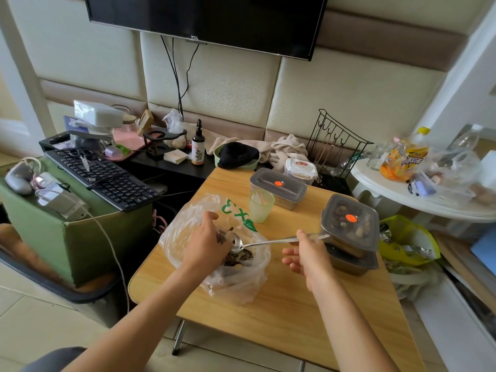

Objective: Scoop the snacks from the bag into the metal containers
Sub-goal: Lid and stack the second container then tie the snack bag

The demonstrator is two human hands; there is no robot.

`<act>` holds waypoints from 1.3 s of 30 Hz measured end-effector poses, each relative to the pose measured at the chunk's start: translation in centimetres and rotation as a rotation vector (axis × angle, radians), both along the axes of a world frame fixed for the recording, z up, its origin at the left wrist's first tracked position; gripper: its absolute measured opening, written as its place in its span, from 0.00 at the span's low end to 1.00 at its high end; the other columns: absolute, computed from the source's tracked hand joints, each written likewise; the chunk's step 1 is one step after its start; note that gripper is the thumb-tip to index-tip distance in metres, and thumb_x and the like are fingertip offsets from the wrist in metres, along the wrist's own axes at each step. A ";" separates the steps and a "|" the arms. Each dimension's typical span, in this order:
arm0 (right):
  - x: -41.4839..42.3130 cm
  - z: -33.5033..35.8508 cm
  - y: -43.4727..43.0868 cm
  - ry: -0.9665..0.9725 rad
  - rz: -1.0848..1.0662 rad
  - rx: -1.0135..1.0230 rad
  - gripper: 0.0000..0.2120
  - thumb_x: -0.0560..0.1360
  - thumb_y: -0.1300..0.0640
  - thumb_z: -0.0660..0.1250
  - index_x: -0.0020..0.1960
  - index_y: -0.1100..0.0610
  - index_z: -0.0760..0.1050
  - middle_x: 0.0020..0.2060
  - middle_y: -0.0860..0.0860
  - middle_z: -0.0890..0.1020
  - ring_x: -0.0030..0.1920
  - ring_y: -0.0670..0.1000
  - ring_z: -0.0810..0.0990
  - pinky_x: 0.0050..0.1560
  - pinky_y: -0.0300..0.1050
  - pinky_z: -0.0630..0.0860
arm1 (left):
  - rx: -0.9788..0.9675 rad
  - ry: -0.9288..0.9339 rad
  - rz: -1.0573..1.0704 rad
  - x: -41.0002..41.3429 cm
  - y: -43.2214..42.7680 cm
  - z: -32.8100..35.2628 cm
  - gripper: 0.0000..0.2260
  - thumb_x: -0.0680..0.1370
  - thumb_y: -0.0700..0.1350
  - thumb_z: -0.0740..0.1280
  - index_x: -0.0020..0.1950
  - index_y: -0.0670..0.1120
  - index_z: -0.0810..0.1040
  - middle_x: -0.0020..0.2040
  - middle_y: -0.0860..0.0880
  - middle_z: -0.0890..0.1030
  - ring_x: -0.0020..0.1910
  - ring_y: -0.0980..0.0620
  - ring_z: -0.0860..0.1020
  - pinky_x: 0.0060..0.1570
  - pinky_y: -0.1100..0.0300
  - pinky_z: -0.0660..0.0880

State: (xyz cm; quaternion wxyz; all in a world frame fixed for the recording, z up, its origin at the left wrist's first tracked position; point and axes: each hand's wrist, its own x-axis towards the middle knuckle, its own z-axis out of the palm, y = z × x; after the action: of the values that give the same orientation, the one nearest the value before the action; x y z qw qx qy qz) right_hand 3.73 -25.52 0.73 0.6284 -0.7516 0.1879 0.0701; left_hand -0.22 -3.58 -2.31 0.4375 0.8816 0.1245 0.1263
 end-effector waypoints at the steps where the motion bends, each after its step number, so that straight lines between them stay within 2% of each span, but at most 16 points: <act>1: 0.0 -0.2 -0.1 0.053 0.037 -0.028 0.16 0.86 0.48 0.60 0.50 0.59 0.78 0.37 0.55 0.84 0.28 0.50 0.79 0.27 0.40 0.72 | -0.029 -0.009 -0.002 0.0 0.0 0.1 0.26 0.77 0.42 0.73 0.71 0.47 0.64 0.46 0.49 0.81 0.43 0.48 0.82 0.44 0.44 0.82; 6: -0.2 -0.5 0.1 0.139 0.221 -0.122 0.20 0.85 0.48 0.64 0.46 0.63 0.81 0.30 0.51 0.79 0.22 0.48 0.70 0.21 0.37 0.60 | -0.111 -0.142 -0.044 -0.5 -0.1 0.5 0.26 0.78 0.42 0.73 0.72 0.50 0.65 0.52 0.53 0.78 0.49 0.53 0.80 0.49 0.54 0.81; 9: -1.0 0.0 1.1 0.102 0.320 -0.183 0.18 0.85 0.51 0.63 0.44 0.63 0.80 0.30 0.52 0.77 0.21 0.48 0.69 0.21 0.36 0.59 | -0.081 -0.181 -0.083 -0.8 -0.1 0.5 0.27 0.78 0.42 0.73 0.73 0.49 0.65 0.52 0.53 0.77 0.51 0.54 0.79 0.53 0.55 0.80; 11: -1.3 0.1 1.9 -0.011 0.366 -0.281 0.19 0.85 0.51 0.63 0.41 0.62 0.80 0.29 0.52 0.79 0.23 0.49 0.71 0.25 0.38 0.66 | -0.071 -0.171 -0.110 -1.0 0.0 0.4 0.28 0.78 0.41 0.73 0.73 0.50 0.64 0.52 0.53 0.76 0.52 0.54 0.79 0.54 0.54 0.80; 13: -1.5 0.4 2.7 -0.221 0.415 -0.454 0.16 0.84 0.50 0.64 0.42 0.57 0.82 0.32 0.49 0.83 0.30 0.48 0.78 0.35 0.44 0.73 | -0.061 -0.155 -0.135 -1.0 0.2 0.2 0.29 0.77 0.42 0.74 0.73 0.52 0.63 0.52 0.53 0.76 0.53 0.53 0.78 0.55 0.53 0.80; 15: -2.0 1.1 3.6 -0.456 0.508 -0.454 0.08 0.83 0.54 0.66 0.47 0.51 0.81 0.38 0.47 0.84 0.36 0.45 0.80 0.38 0.41 0.75 | -0.034 -0.146 -0.167 -1.0 0.5 0.1 0.31 0.76 0.42 0.74 0.72 0.55 0.62 0.52 0.53 0.76 0.54 0.53 0.78 0.56 0.51 0.80; 16: -2.3 1.4 4.1 -0.541 0.582 -0.405 0.06 0.83 0.57 0.66 0.50 0.48 0.80 0.41 0.47 0.83 0.35 0.44 0.79 0.36 0.40 0.75 | -0.016 -0.140 -0.186 -1.1 0.6 0.1 0.32 0.75 0.42 0.75 0.72 0.56 0.61 0.53 0.53 0.77 0.54 0.53 0.78 0.57 0.51 0.79; 18: -2.7 1.6 5.0 -0.632 0.736 -0.422 0.08 0.82 0.59 0.66 0.54 0.46 0.78 0.46 0.47 0.81 0.34 0.42 0.76 0.36 0.36 0.74 | 0.013 -0.130 -0.220 -1.2 0.9 0.2 0.35 0.74 0.41 0.76 0.73 0.54 0.60 0.53 0.53 0.76 0.54 0.56 0.77 0.58 0.53 0.79; 20: -2.8 1.3 5.4 -0.672 0.811 -0.556 0.05 0.81 0.57 0.67 0.53 0.48 0.79 0.48 0.43 0.80 0.40 0.40 0.77 0.42 0.36 0.77 | 0.029 -0.123 -0.242 -1.4 1.1 0.4 0.36 0.74 0.43 0.77 0.75 0.53 0.58 0.54 0.54 0.75 0.54 0.58 0.76 0.57 0.58 0.77; 22: -2.6 0.7 5.6 -0.671 0.807 -0.630 0.02 0.80 0.56 0.69 0.51 0.50 0.81 0.47 0.43 0.80 0.44 0.40 0.78 0.46 0.38 0.78 | 0.037 -0.099 -0.273 -1.5 1.4 0.5 0.39 0.74 0.48 0.78 0.75 0.55 0.56 0.54 0.53 0.74 0.55 0.56 0.75 0.54 0.63 0.74; 24: -2.4 0.5 5.5 -0.697 0.767 -0.642 0.02 0.80 0.56 0.70 0.48 0.51 0.81 0.45 0.43 0.81 0.43 0.41 0.79 0.45 0.39 0.78 | 0.048 -0.060 -0.299 -1.6 1.7 0.6 0.41 0.74 0.48 0.78 0.76 0.57 0.53 0.54 0.52 0.74 0.54 0.54 0.75 0.52 0.63 0.74; 26: -2.2 0.8 5.5 -0.789 0.704 -0.628 0.04 0.80 0.56 0.70 0.46 0.52 0.79 0.43 0.42 0.81 0.42 0.41 0.79 0.43 0.36 0.77 | 0.059 -0.041 -0.305 -1.6 2.0 0.7 0.44 0.73 0.48 0.79 0.76 0.58 0.51 0.54 0.51 0.74 0.55 0.53 0.75 0.54 0.62 0.76; 28: -2.2 1.3 5.6 -0.907 0.638 -0.594 0.04 0.81 0.56 0.69 0.47 0.52 0.78 0.43 0.42 0.80 0.43 0.42 0.79 0.44 0.34 0.75 | 0.047 -0.038 -0.294 -1.6 2.2 0.9 0.45 0.72 0.49 0.80 0.76 0.59 0.50 0.57 0.52 0.73 0.58 0.55 0.75 0.54 0.66 0.74; 30: -2.2 1.5 5.6 -0.960 0.625 -0.595 0.04 0.81 0.56 0.68 0.47 0.52 0.78 0.43 0.42 0.80 0.42 0.43 0.79 0.44 0.35 0.76 | 0.030 -0.036 -0.289 -1.6 2.3 1.1 0.46 0.71 0.50 0.80 0.76 0.59 0.50 0.59 0.52 0.72 0.60 0.55 0.74 0.55 0.67 0.72; 35: -1.4 -0.1 4.9 -0.744 0.713 -0.784 0.04 0.81 0.56 0.69 0.48 0.51 0.79 0.46 0.43 0.82 0.44 0.44 0.80 0.46 0.48 0.81 | 0.059 -0.010 -0.298 -1.8 2.1 1.3 0.43 0.73 0.47 0.79 0.76 0.57 0.51 0.60 0.52 0.72 0.61 0.54 0.73 0.56 0.66 0.70; 39: -1.7 1.2 4.8 -0.903 0.614 -0.632 0.05 0.81 0.58 0.68 0.47 0.52 0.78 0.42 0.41 0.81 0.41 0.43 0.79 0.41 0.39 0.78 | 0.047 -0.009 -0.327 -1.9 1.7 1.4 0.43 0.73 0.50 0.79 0.75 0.56 0.52 0.60 0.53 0.75 0.60 0.54 0.76 0.58 0.66 0.73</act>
State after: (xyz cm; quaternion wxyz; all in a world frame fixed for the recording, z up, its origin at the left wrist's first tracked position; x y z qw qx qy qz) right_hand 1.99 -20.74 1.94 0.3446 -0.8762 -0.3085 -0.1357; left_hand -2.11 -1.92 -0.91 0.4319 0.8996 -0.0258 0.0603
